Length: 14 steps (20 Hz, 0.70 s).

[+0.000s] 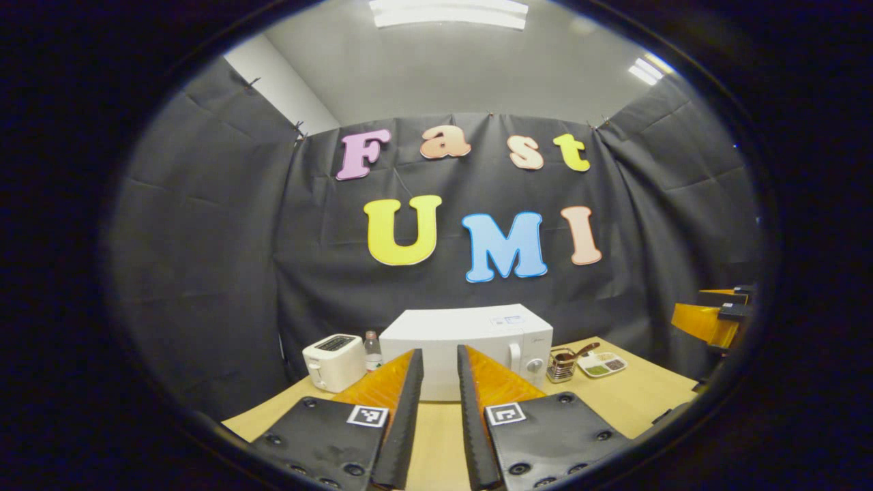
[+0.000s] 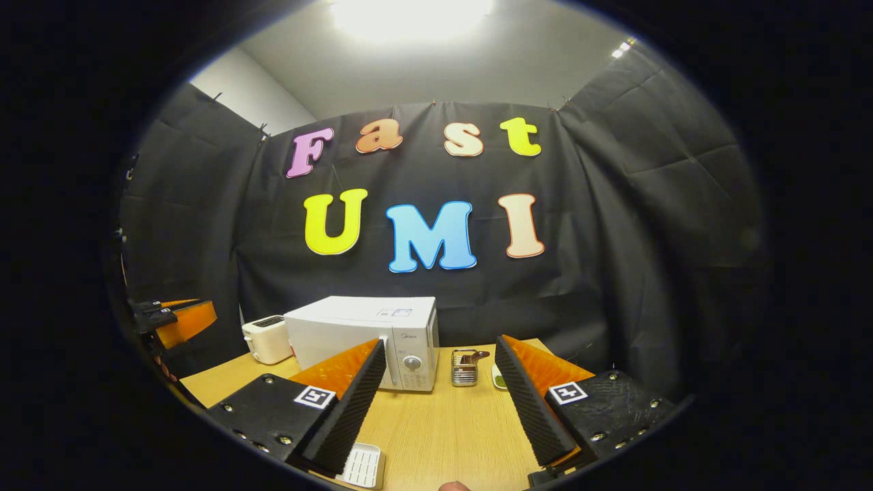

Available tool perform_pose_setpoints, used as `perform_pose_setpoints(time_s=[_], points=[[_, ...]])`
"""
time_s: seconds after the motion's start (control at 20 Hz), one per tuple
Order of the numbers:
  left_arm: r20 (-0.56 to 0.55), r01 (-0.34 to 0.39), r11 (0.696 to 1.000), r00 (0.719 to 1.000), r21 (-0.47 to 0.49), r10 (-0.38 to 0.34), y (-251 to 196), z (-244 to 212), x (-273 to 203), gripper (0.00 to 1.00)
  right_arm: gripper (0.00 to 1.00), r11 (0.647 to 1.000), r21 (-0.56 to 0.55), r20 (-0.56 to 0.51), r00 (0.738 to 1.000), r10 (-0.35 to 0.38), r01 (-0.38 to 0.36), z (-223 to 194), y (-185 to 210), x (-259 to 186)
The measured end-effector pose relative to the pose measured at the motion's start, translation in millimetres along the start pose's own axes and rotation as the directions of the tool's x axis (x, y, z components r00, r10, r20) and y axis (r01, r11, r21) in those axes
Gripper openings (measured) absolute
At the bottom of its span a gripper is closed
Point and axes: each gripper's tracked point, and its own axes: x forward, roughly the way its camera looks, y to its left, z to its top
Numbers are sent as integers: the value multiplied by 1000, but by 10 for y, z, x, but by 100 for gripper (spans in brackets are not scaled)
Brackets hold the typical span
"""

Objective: Open the microwave oven with the left hand, put the food in, and close the microwave oven.

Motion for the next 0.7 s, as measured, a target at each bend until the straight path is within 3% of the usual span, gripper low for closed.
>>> perform_pose_setpoints(time_s=[0.15,0.35,0.7], points=[[17,5,1000,1000,-14,-5,101,30,41,99,98,1000,-15,23,1000,-15,15,69,89,-24],[44,2,1000,999,-18,-1,221,132,28,92,98,999,-37,44,999,-28,30,127,158,-26],[67,-13,1000,998,0,13,352,156,17,93,98,998,-51,63,998,-25,28,190,290,-34]])
